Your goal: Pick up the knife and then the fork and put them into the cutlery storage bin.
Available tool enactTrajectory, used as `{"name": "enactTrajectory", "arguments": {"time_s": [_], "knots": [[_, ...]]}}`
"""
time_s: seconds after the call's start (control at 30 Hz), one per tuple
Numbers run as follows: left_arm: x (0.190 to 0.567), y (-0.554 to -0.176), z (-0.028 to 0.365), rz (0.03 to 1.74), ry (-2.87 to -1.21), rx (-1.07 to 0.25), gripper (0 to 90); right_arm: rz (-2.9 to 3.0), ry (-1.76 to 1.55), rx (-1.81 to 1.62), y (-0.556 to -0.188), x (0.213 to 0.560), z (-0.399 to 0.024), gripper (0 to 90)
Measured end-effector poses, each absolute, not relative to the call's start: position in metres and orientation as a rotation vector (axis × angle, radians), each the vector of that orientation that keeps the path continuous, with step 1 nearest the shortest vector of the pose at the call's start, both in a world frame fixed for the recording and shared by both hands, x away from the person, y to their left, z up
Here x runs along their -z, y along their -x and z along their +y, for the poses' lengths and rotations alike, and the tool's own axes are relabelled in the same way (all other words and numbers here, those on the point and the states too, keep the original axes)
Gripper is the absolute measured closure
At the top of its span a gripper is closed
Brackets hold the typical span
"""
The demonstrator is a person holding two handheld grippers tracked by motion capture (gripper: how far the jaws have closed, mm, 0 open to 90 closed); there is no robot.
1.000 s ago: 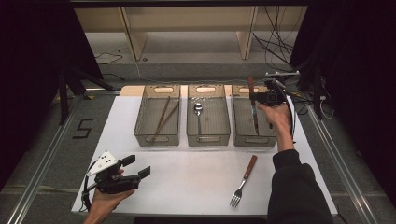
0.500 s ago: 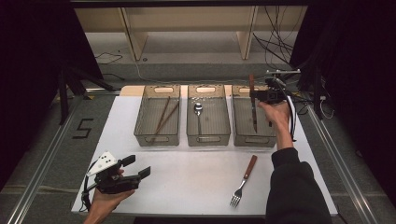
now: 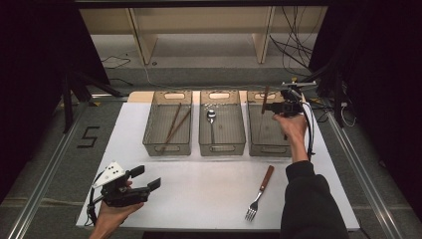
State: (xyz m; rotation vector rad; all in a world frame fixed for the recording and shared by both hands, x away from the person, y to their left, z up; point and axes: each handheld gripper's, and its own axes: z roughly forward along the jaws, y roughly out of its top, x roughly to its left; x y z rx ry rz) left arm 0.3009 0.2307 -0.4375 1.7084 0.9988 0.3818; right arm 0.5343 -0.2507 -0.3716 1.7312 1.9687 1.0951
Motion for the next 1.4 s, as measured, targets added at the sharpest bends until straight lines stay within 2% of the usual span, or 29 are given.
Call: {"name": "enactTrajectory", "arguments": {"time_s": [0.03,0.07,0.3,0.63,0.93,1.23,1.4], "knots": [[0.438,-0.301,0.231,0.999,-1.708,-0.381,20.1,1.984,-1.740,-1.092,-0.536,0.373,-0.250,57.7],[0.437,-0.301,0.230,0.998,-1.708,-0.380,20.1,1.992,-1.746,-1.082,-0.537,0.374,-0.249,55.9],[0.437,-0.301,0.230,0.999,-1.707,-0.382,20.1,2.010,-1.706,-1.098,-0.533,0.368,-0.245,48.9],[0.438,-0.301,0.231,1.000,-1.709,-0.384,19.9,2.094,-1.617,-1.033,-0.516,0.356,-0.237,33.4],[0.438,-0.301,0.231,1.001,-1.709,-0.387,19.9,2.197,-1.472,-1.057,-0.475,0.344,-0.228,32.8],[0.438,-0.301,0.231,1.001,-1.709,-0.387,19.8,2.264,-1.379,-1.099,-0.443,0.357,-0.227,33.5],[0.438,-0.301,0.231,1.002,-1.706,-0.390,19.8,2.308,-1.338,-1.135,-0.426,0.367,-0.228,40.5]]}}
